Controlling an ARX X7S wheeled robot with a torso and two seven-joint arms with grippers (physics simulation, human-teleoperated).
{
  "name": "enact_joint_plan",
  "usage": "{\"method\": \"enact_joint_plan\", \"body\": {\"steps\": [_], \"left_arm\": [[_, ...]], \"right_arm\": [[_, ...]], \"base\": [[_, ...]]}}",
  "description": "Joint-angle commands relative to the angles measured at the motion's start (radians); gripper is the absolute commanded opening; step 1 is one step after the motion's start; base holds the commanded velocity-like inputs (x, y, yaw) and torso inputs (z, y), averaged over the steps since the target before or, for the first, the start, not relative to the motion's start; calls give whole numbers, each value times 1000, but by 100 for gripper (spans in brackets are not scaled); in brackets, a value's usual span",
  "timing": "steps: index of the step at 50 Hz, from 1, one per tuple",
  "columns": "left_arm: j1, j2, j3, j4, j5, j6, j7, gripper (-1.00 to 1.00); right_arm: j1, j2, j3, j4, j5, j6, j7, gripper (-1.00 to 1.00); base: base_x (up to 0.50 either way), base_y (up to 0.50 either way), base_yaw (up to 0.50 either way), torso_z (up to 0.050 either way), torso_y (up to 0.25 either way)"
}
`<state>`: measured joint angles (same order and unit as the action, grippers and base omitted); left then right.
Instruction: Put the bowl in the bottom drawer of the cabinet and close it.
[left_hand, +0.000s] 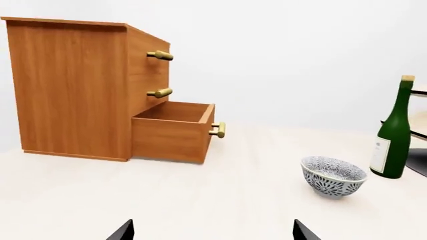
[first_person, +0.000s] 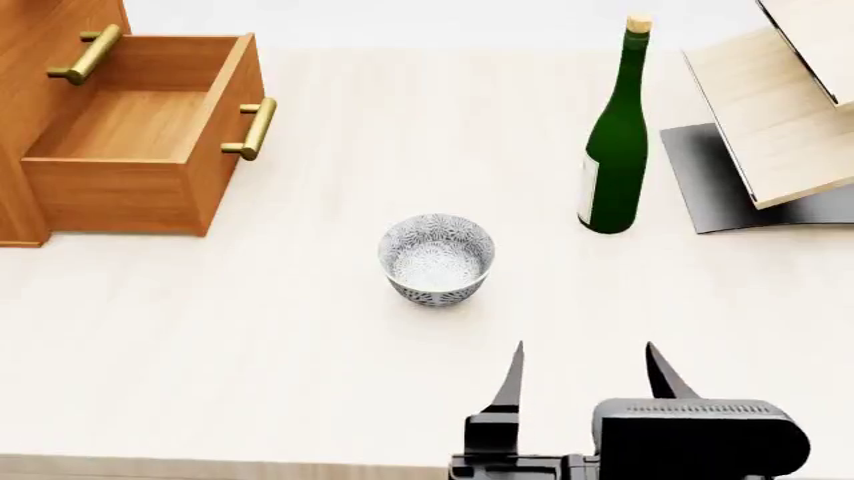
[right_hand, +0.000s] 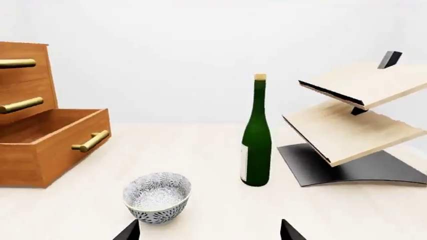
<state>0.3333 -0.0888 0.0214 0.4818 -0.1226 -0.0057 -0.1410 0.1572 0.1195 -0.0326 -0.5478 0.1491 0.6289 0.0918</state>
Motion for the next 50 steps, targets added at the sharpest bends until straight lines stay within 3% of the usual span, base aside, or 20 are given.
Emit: {"method": "enact_joint_plan", "body": {"steps": [1,21,50], "left_arm": [[131,-24,2,102,0,70,-26,100],[162,-44,22,-48,32,207,-46,100],[161,-73,51,-73,30,267,-68,100]], "right_arm": [[85,30,19,-231,57,289,15,100],[195,36,50,-289,100,407,39,100],[393,25,78,-302,155,554,76,100]], "base": [[0,0,0,0,0],[0,0,0,0,0],[0,0,0,0,0]]}}
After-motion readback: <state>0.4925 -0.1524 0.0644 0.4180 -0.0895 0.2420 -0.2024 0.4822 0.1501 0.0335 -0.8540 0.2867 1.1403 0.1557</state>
